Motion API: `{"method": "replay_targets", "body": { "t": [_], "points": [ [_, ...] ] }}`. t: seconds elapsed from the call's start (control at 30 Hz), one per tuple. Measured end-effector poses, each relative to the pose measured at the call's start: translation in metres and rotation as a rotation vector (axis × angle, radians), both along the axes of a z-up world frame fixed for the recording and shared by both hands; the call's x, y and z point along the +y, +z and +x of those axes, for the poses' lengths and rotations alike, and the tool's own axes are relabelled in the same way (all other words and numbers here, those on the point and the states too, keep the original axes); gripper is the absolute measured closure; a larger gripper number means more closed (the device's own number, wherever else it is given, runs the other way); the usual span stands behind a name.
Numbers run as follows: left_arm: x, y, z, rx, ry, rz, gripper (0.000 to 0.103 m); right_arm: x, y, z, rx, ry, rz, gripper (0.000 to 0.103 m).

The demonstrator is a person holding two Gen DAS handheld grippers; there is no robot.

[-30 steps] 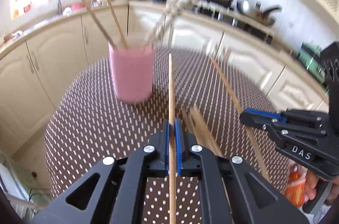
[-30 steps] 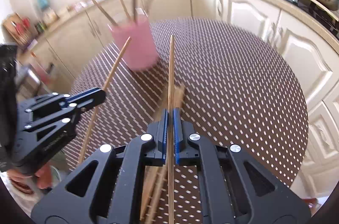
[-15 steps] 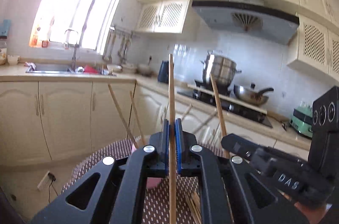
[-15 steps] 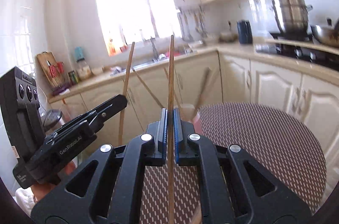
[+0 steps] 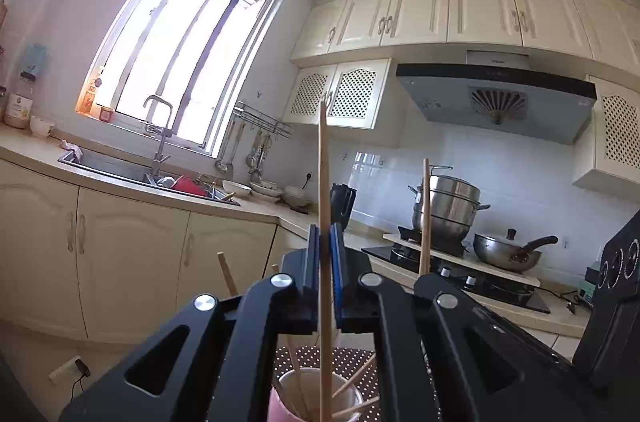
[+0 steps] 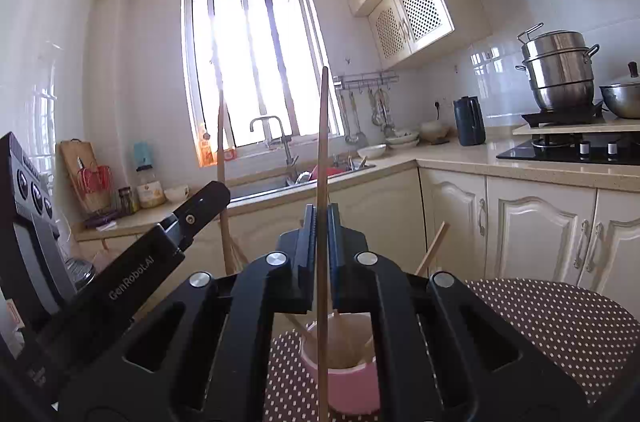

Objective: Organize utensils
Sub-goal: 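Lift both chopsticks and lower them into the pink cup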

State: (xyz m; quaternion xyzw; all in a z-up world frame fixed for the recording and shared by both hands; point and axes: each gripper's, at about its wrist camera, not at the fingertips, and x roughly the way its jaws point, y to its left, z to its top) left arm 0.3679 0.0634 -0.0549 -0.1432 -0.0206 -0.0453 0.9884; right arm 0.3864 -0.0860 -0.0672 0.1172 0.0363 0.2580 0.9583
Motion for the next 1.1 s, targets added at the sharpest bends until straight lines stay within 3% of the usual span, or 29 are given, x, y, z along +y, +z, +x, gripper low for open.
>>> {"method": "replay_targets", "body": {
  "t": [0.27,0.6,1.1],
  "points": [
    [0.000,-0.016,0.031,-0.001,0.021,-0.024,0.097,0.006,0.000,0.017,-0.090,-0.028,0.016,0.097],
    [-0.004,-0.030,0.049,0.012,0.030,-0.024,0.097,0.005,-0.003,0.028,-0.110,-0.031,0.020,0.097],
    [-0.010,-0.049,0.044,0.083,-0.013,0.028,0.097,0.006,-0.030,0.023,-0.026,-0.015,-0.019,0.097]
  ]
}}
